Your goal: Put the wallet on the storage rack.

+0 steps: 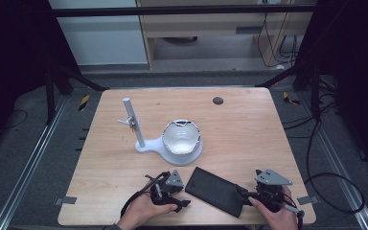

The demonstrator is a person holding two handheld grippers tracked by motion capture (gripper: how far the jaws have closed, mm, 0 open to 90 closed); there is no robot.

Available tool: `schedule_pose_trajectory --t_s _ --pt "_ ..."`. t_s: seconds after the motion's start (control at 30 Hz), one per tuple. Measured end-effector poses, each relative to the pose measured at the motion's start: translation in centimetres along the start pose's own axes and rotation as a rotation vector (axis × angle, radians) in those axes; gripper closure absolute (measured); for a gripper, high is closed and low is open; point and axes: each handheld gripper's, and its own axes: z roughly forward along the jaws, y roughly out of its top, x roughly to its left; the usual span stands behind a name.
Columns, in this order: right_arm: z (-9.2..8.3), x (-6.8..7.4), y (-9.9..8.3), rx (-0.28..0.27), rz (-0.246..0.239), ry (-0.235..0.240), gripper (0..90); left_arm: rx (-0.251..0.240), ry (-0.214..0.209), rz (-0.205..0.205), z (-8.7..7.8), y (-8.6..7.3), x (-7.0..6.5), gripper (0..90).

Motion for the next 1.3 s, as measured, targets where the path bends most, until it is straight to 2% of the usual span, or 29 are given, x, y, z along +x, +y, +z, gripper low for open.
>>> schedule_pose_trajectory --t_s 0.13,0.3,0.47,0.6,0.8,0.83,1.0,1.3 --pt "0.0 0.0 0.0 0.001 0.005 0.000 9.8 0.005 -0.015 -0.004 0.2 0.1 -0.1 44.9" --pt "0.0 0.0 0.0 0.001 0.004 0.001 9.9 0.007 -0.011 0.006 0.3 0.1 -0.1 45.5" --pt "-0.1 0.1 0.0 0.004 0.000 0.003 10.0 -0.020 -0.010 -0.002 0.1 0.2 -0.2 45.2" --pt "-0.1 0.3 0.2 0.002 -0.001 0.008 9.8 -0.020 -0.023 0.003 -0.1 0.4 -0.1 44.7" --pt "-0.4 0.8 0.6 0.004 -0.026 0.024 9.1 -0.061 -0.031 -0.010 -0.4 0.6 0.0 45.2" --pt "-0.6 1.3 0.9 0.001 -0.046 0.037 9.0 -0.081 -0.038 -0.019 -0.6 0.9 0.1 45.8" --pt "-0.8 2.4 1.5 0.026 -0.086 0.083 8.9 -0.109 -0.045 -0.023 -1.0 1.7 0.5 46.9" --pt "-0.9 4.8 2.8 0.087 -0.190 0.144 8.3 -0.129 -0.043 -0.026 -1.1 2.5 0.9 48.6"
